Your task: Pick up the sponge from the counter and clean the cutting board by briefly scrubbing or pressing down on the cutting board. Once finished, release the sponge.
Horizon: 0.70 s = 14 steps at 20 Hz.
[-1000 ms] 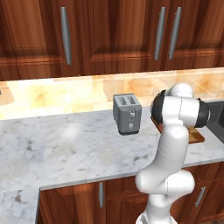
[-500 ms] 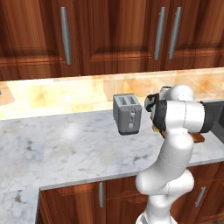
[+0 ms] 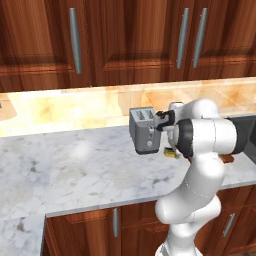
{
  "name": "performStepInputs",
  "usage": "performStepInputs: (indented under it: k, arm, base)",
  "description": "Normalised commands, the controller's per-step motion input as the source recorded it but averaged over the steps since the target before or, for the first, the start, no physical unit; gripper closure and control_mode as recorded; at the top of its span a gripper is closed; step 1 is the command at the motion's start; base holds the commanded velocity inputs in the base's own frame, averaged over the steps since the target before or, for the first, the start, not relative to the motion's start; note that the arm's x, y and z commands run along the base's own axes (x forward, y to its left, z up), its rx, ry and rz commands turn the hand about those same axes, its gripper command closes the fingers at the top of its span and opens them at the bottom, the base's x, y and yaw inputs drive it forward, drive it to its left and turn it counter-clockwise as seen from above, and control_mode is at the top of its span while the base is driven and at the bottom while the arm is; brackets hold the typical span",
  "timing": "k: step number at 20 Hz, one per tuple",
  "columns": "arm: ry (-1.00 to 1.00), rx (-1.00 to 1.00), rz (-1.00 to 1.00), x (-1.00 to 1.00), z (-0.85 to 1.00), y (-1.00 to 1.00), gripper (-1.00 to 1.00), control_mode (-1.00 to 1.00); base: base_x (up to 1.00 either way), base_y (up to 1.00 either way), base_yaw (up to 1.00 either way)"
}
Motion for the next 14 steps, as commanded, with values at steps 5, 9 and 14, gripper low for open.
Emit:
performStepInputs:
  k: [5, 9, 14]
  arm:
    - [-0.12, 0.00, 0.00, -0.48, -0.38, 0.13, 1.00, -1.00]
    - [-0.04, 0.00, 0.00, -0.21, -0.30, 0.13, 1.00, -1.00]
    - [0.00, 0.00, -0.03, -0.06, -0.25, 0.18, -1.00, -1.00]
  base:
    - [0.00, 0.00, 0.00]
    - [0.00, 0.00, 0.00]
    - [0.00, 0.00, 0.00]
